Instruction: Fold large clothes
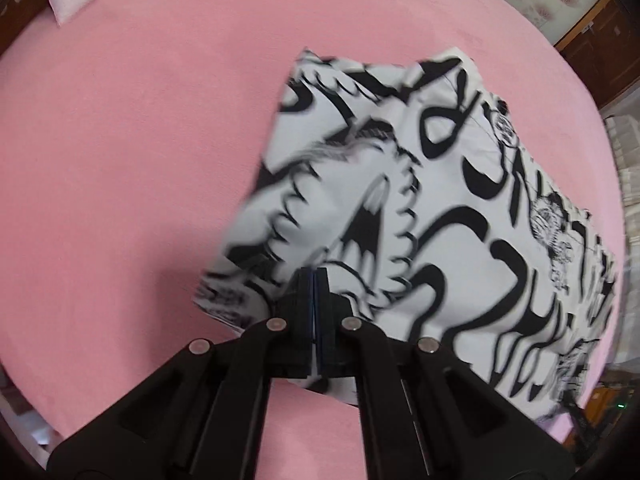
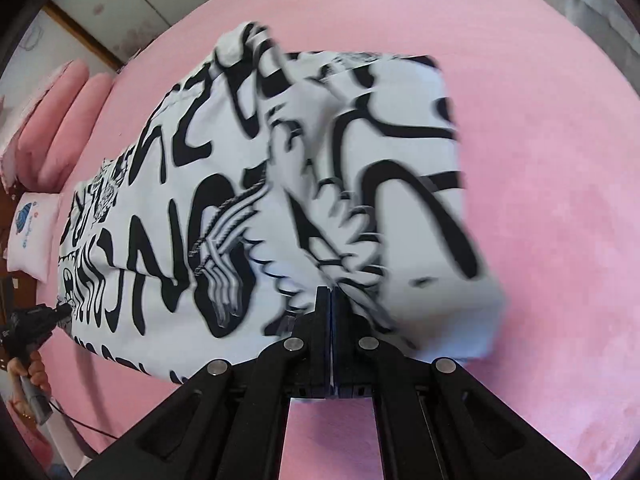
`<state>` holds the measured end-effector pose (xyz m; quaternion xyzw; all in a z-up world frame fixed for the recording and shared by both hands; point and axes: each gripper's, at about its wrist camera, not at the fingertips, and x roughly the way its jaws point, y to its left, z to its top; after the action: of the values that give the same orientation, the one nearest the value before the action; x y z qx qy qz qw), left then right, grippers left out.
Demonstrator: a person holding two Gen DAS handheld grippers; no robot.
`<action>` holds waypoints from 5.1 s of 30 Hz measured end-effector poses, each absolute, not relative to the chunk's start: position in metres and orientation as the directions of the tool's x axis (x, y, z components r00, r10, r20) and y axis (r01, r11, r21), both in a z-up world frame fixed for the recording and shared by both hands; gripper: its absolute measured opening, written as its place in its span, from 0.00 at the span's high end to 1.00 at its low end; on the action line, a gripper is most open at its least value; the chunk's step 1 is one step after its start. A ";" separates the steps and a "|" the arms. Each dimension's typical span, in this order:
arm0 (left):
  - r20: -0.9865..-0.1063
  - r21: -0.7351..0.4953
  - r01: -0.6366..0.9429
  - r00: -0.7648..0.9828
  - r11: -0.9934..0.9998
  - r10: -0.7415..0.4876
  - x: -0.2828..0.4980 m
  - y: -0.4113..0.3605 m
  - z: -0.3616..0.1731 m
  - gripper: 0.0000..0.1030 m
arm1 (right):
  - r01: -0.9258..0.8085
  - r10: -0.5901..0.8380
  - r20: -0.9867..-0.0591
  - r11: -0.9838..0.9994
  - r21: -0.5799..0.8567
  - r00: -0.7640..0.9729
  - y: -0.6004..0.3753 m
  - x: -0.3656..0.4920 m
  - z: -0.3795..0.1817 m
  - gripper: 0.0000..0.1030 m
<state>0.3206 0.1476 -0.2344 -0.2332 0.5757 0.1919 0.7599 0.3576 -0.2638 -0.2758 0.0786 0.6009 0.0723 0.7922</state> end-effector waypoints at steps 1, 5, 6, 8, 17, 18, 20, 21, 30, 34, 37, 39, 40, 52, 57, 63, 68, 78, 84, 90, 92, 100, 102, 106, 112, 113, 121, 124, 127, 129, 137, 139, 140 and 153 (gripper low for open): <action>-0.963 -0.135 -0.560 0.267 0.817 0.024 0.321 0.147 -0.231 1.00 | -0.022 0.182 -0.946 0.983 0.182 0.270 -0.264 0.358 -0.271 1.00; -0.947 -0.207 -0.509 0.318 0.836 -0.041 0.325 0.128 -0.205 1.00 | -0.073 0.211 -0.924 0.977 0.198 0.319 -0.227 0.358 -0.244 1.00; -0.939 -0.233 -0.479 0.338 0.847 -0.067 0.326 0.116 -0.199 1.00 | -0.097 0.244 -0.912 0.970 0.225 0.330 -0.217 0.357 -0.240 1.00; -0.918 -0.307 -0.417 0.368 0.856 -0.150 0.327 0.088 -0.193 1.00 | -0.149 0.311 -0.887 0.950 0.275 0.341 -0.195 0.354 -0.234 1.00; -0.859 -0.479 -0.201 0.306 0.855 -0.410 0.359 -0.028 -0.218 1.00 | -0.250 0.498 -0.826 0.863 0.440 0.265 -0.077 0.354 -0.252 1.00; -0.861 -0.475 -0.185 0.300 0.861 -0.410 0.362 -0.031 -0.223 1.00 | -0.230 0.504 -0.826 0.861 0.455 0.252 -0.069 0.358 -0.260 1.00; -0.877 -0.437 -0.155 0.292 0.886 -0.381 0.371 -0.043 -0.233 1.00 | -0.199 0.508 -0.828 0.860 0.470 0.237 -0.054 0.367 -0.275 1.00; -0.881 -0.432 -0.161 0.287 0.887 -0.377 0.371 -0.041 -0.236 1.00 | -0.193 0.508 -0.827 0.860 0.472 0.242 -0.050 0.369 -0.279 1.00; -0.888 -0.415 -0.228 0.311 0.881 -0.338 0.426 -0.052 -0.290 1.00 | -0.220 0.540 -0.809 0.839 0.497 0.231 -0.002 0.427 -0.319 1.00; -0.888 -0.354 -0.218 0.384 0.909 -0.254 0.450 -0.054 -0.278 1.00 | -0.223 0.559 -0.785 0.828 0.514 0.265 0.011 0.457 -0.323 1.00; -0.916 -0.252 -0.206 0.366 0.946 -0.165 0.468 -0.060 -0.285 0.99 | -0.204 0.577 -0.772 0.816 0.540 0.264 0.005 0.476 -0.326 1.00; -0.927 -0.170 -0.196 0.365 0.966 -0.089 0.470 -0.065 -0.290 0.99 | -0.213 0.582 -0.772 0.813 0.543 0.254 0.001 0.482 -0.327 1.00; -0.928 -0.132 -0.202 0.368 0.970 -0.050 0.470 -0.063 -0.290 0.99 | -0.216 0.572 -0.778 0.819 0.531 0.260 -0.003 0.485 -0.326 1.00; -0.913 0.006 -0.264 0.392 0.964 0.113 0.494 0.002 -0.298 0.99 | -0.167 0.483 -0.814 0.875 0.454 0.323 -0.094 0.506 -0.302 1.00; -0.903 0.038 -0.283 0.401 0.958 0.155 0.503 0.032 -0.298 0.99 | -0.107 0.400 -0.840 0.915 0.389 0.366 -0.153 0.505 -0.302 1.00; -0.894 0.112 -0.381 0.365 0.918 0.260 0.509 0.074 -0.301 0.99 | -0.019 0.264 -0.873 0.960 0.281 0.410 -0.204 0.499 -0.291 1.00; -0.859 0.237 -0.334 0.368 0.913 0.357 0.501 0.097 -0.293 0.99 | -0.018 0.223 -0.887 0.972 0.236 0.405 -0.221 0.496 -0.281 1.00; -0.888 0.062 -0.373 0.403 0.926 0.222 0.462 0.127 -0.223 0.99 | -0.076 0.249 -0.857 0.968 0.241 0.450 -0.180 0.486 -0.194 1.00; -0.897 -0.153 -0.198 0.438 0.968 -0.052 0.436 0.067 -0.203 0.99 | -0.234 0.420 -0.836 0.905 0.356 0.354 -0.091 0.475 -0.194 1.00; -0.910 -0.238 -0.038 0.359 0.971 -0.209 0.454 -0.026 -0.226 0.99 | -0.316 0.532 -0.829 0.827 0.466 0.171 0.000 0.470 -0.254 1.00; -0.919 -0.240 -0.027 0.329 0.970 -0.218 0.466 -0.048 -0.243 0.99 | -0.316 0.528 -0.837 0.825 0.468 0.141 0.018 0.473 -0.274 1.00; -0.936 -0.141 -0.159 0.343 0.977 -0.079 0.510 -0.047 -0.288 0.99 | -0.167 0.575 -0.785 0.818 0.550 0.229 0.016 0.519 -0.310 1.00; -0.933 -0.075 -0.200 0.360 0.977 0.002 0.518 -0.039 -0.290 0.99 | -0.124 0.610 -0.761 0.791 0.599 0.221 -0.003 0.534 -0.317 1.00; -0.924 -0.034 -0.209 0.378 0.977 0.049 0.527 -0.018 -0.288 0.99 | -0.193 0.572 -0.784 0.820 0.539 0.242 -0.029 0.539 -0.300 1.00; -0.913 0.037 -0.230 0.389 0.972 0.126 0.523 0.018 -0.276 0.99 | -0.136 0.407 -0.853 0.913 0.384 0.327 -0.105 0.536 -0.278 1.00; -0.906 0.090 -0.239 0.384 0.967 0.179 0.522 0.023 -0.275 0.99 | -0.095 0.372 -0.863 0.927 0.362 0.342 -0.121 0.535 -0.280 1.00; -0.876 0.284 -0.358 0.280 0.889 0.393 0.504 0.101 -0.270 0.99 | 0.140 0.292 -0.860 0.915 0.378 0.419 -0.217 0.517 -0.264 1.00; -0.900 0.217 -0.478 0.240 0.851 0.364 0.486 0.134 -0.250 0.99 | 0.117 0.300 -0.854 0.917 0.381 0.426 -0.218 0.512 -0.249 1.00; -0.908 0.135 -0.526 0.273 0.840 0.317 0.457 0.143 -0.221 0.99 | 0.054 0.316 -0.852 0.928 0.370 0.417 -0.190 0.511 -0.227 1.00; -0.912 0.095 -0.529 0.292 0.843 0.286 0.435 0.138 -0.204 0.99 | 0.016 0.341 -0.846 0.925 0.380 0.410 -0.178 0.511 -0.209 1.00; -0.932 -0.062 -0.517 0.336 0.854 0.135 0.344 0.092 -0.157 0.99 | -0.094 0.471 -0.838 0.881 0.464 0.275 -0.055 0.489 -0.190 1.00; -0.944 -0.056 -0.532 0.305 0.845 0.129 0.333 0.087 -0.156 0.99 | -0.121 0.496 -0.840 0.868 0.481 0.219 -0.020 0.480 -0.202 1.00; -0.944 -0.042 -0.536 0.299 0.843 0.143 0.328 0.086 -0.154 0.99 | -0.130 0.488 -0.849 0.873 0.470 0.203 -0.006 0.476 -0.206 1.00; -0.940 -0.310 -0.780 0.339 0.544 -0.049 0.238 0.143 -0.171 0.99 | -0.088 0.352 -0.931 0.935 0.344 0.093 0.035 0.435 -0.292 1.00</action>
<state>0.2379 0.1432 -0.1709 -0.4027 0.5147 0.2563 0.7122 0.4350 0.0352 -0.2925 0.1004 0.6563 0.1502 0.7325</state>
